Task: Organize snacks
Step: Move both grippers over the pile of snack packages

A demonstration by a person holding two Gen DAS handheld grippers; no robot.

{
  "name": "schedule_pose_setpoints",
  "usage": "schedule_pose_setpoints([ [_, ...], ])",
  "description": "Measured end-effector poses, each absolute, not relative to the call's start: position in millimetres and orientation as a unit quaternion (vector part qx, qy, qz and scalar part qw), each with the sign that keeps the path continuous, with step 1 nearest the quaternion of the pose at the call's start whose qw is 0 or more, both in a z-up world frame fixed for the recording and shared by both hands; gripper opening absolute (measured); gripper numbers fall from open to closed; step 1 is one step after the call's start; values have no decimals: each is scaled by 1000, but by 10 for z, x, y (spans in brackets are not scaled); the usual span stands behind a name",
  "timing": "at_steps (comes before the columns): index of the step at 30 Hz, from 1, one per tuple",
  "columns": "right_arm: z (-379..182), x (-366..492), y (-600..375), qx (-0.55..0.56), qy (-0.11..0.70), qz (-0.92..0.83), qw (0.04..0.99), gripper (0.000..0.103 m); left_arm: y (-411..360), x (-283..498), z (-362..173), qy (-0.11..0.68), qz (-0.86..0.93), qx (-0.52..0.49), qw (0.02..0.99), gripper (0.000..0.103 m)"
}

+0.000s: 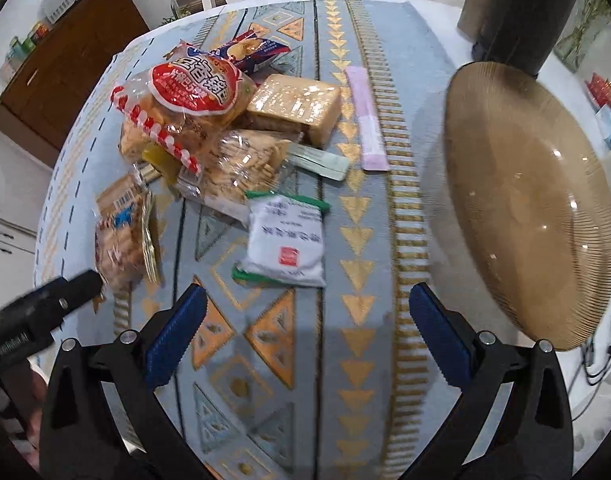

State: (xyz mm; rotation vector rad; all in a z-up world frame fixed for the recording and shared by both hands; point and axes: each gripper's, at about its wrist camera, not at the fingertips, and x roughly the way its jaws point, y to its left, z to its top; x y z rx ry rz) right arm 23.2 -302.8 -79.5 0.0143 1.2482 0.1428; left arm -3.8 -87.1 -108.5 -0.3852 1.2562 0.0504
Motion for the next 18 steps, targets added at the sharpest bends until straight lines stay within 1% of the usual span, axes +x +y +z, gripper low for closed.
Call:
schedule_pose_setpoints([
  [11,-872,424,-2887,-3,580,49,813,100,-805,83,-1149,578,17,-190,793,98],
  [15,-883,456,-2811,-32,579,34,814,100,-857,122,-1112,576,22,-165,800,98],
  [18,-941,497,-2819,-25,587,36,808,98,-884,155,-1140,580,21,-159,799,98],
])
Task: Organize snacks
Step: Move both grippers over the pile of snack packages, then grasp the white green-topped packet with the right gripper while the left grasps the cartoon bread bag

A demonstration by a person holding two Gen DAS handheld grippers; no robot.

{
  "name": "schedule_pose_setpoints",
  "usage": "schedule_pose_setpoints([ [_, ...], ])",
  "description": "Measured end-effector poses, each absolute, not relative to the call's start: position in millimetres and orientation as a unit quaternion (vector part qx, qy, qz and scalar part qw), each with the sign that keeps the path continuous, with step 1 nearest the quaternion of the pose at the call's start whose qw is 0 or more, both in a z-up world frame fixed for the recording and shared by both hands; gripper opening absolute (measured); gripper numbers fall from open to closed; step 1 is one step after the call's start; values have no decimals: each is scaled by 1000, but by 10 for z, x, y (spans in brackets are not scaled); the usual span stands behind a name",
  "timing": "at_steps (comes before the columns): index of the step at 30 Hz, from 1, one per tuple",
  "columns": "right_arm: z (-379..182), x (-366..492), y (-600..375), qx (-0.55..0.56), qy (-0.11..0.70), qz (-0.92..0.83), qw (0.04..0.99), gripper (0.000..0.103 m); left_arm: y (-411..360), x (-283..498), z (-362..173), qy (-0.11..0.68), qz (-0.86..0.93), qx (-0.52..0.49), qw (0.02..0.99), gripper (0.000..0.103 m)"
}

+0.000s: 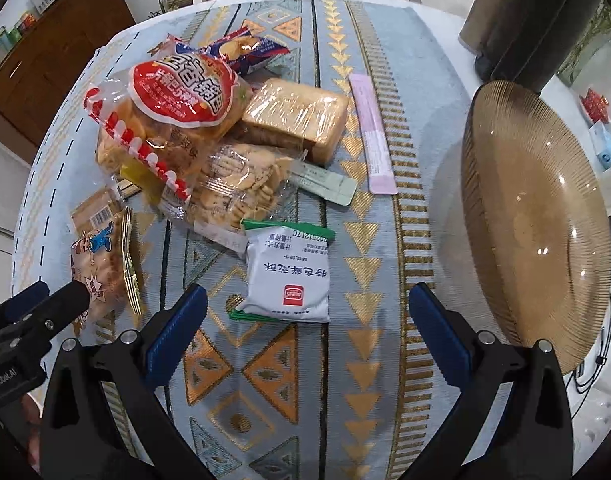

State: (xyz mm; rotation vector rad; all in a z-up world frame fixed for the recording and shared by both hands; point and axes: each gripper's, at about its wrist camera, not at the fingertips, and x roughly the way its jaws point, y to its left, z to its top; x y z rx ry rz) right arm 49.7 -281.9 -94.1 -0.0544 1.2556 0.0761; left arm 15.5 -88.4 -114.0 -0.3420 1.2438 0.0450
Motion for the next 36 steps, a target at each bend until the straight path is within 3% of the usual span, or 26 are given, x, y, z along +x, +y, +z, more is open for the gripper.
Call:
schedule_pose_setpoints([
  [4,-1032,566,-2808,-22,597,35,801,82,-915,214,-1231,587,18,-157,794,97],
  [7,-1104,616,-2808,-5,609,43,792,80,-954,243,-1264,587,15,-153,795,95],
  [8,-1114,617,-2800,-1,611,44,791,80,-961,248,-1275,588,15,-152,795,92],
  [9,-1132,631,-2798,2,611,46,790,80,-966,259,-1300,590,12,-153,793,82],
  [14,-1222,686,-2770,-3,616,42,787,71,-944,278,-1349,586,14,-162,794,78],
  [18,-1303,729,-2770,3,625,44,779,58,-901,292,-1353,587,19,-162,793,57],
  [21,-1356,744,-2783,11,633,45,773,57,-850,281,-1342,590,21,-173,789,60],
  [23,-1365,743,-2791,12,633,45,773,58,-826,248,-1314,587,25,-174,790,79],
  [24,-1368,740,-2793,12,632,46,773,59,-821,235,-1299,584,30,-173,793,98],
  [27,-1401,749,-2806,9,632,46,773,58,-887,256,-1339,592,27,-156,790,98],
  [29,-1432,740,-2773,6,632,46,773,56,-952,292,-1412,599,32,-148,786,94],
  [31,-1442,739,-2735,-2,629,46,776,54,-1001,341,-1494,613,34,-137,777,66],
  [36,-1466,712,-2748,2,625,50,779,51,-1036,366,-1467,608,34,-127,783,57],
])
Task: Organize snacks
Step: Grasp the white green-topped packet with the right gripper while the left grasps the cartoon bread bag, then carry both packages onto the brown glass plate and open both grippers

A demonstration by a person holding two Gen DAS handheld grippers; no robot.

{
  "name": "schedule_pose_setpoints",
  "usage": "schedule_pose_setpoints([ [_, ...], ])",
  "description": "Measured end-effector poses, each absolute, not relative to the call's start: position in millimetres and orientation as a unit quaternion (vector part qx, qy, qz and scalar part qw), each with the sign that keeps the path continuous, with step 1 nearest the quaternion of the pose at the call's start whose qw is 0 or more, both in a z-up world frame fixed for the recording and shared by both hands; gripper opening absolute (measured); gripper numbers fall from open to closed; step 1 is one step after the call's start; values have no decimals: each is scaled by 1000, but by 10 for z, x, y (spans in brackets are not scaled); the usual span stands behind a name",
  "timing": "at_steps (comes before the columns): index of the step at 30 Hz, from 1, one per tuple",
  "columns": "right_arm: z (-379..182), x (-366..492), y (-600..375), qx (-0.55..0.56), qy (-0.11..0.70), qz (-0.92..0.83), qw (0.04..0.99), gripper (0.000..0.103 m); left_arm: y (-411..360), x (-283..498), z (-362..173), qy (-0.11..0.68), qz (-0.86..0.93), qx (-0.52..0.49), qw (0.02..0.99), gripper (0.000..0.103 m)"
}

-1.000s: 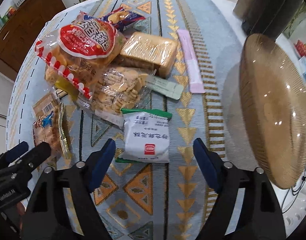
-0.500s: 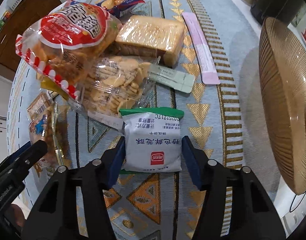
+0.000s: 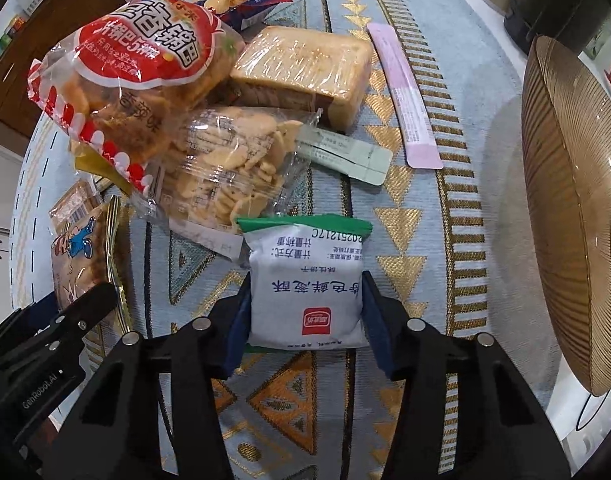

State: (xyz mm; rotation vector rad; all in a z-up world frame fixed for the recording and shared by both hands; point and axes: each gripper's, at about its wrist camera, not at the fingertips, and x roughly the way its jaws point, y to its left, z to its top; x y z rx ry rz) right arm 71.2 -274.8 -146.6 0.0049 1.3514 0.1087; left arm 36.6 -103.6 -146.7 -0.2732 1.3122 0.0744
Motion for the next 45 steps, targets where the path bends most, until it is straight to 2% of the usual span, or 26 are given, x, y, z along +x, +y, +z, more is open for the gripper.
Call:
schedule_pose_setpoints([
  [10,-1115,603,-2922,19,605,73,792,51,-991,219,-1244,584,18,-144,798,55],
  [18,-476,481,-3229,33,563,59,824,51,-1232,192,-580,530,-39,-139,836,55],
  [22,-217,438,-3617,54,545,18,836,51,-1736,363,-278,504,-94,-116,851,55],
  [27,-48,310,-4288,72,532,-63,841,51,-2482,543,-146,493,-168,-76,850,55],
  [34,-266,177,-5003,114,556,-135,812,52,-3473,792,-315,511,-253,-32,821,56],
  [38,-398,127,-5099,122,564,-141,804,52,-3790,865,-494,532,-266,-11,804,58],
  [41,-463,144,-5117,119,566,-143,803,52,-3856,879,-556,529,-259,3,808,60],
  [43,-507,154,-5159,120,567,-142,802,53,-3865,908,-584,529,-256,4,809,66],
  [44,-544,212,-5159,121,568,-142,802,54,-3870,924,-593,530,-258,1,808,70],
  [45,-567,214,-5163,119,569,-138,802,64,-3864,942,-597,530,-262,-3,807,85],
])
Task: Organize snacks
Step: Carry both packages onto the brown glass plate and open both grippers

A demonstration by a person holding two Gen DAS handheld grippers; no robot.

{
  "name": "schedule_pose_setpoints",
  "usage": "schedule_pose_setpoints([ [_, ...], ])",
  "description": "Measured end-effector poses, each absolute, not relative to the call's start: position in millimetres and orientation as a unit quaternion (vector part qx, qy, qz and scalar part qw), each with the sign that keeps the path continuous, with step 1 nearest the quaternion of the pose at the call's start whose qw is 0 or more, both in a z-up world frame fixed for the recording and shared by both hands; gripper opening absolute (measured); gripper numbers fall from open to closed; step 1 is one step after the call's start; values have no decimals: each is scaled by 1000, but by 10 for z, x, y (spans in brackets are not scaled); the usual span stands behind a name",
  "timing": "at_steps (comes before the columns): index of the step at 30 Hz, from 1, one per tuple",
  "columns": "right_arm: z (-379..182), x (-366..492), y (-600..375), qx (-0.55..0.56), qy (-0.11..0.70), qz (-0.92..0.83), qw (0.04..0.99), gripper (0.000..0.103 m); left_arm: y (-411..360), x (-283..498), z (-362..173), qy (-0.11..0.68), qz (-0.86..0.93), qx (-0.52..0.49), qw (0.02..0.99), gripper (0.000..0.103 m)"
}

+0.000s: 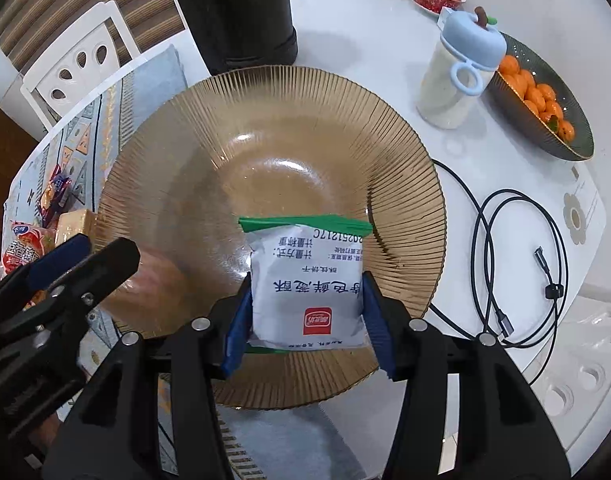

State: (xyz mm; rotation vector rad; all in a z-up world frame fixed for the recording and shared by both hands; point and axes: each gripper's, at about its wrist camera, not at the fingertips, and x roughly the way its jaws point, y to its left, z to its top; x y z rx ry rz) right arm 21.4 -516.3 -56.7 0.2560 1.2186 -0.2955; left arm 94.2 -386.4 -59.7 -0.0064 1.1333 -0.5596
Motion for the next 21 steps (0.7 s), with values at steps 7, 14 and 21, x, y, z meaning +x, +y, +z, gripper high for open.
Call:
schedule_pose_setpoints([
  [7,-500,141,-5201,113,558,-146,809,77,-3571,926,-463,518,-249,-31,817,93],
  [14,-275,232,-4873,114,545,-101,824,87,-2908,681,-278,509,-199,-71,834,93],
  [21,159,420,-4155,76,504,-21,860,97,-1893,421,-6,483,-99,-123,861,93],
])
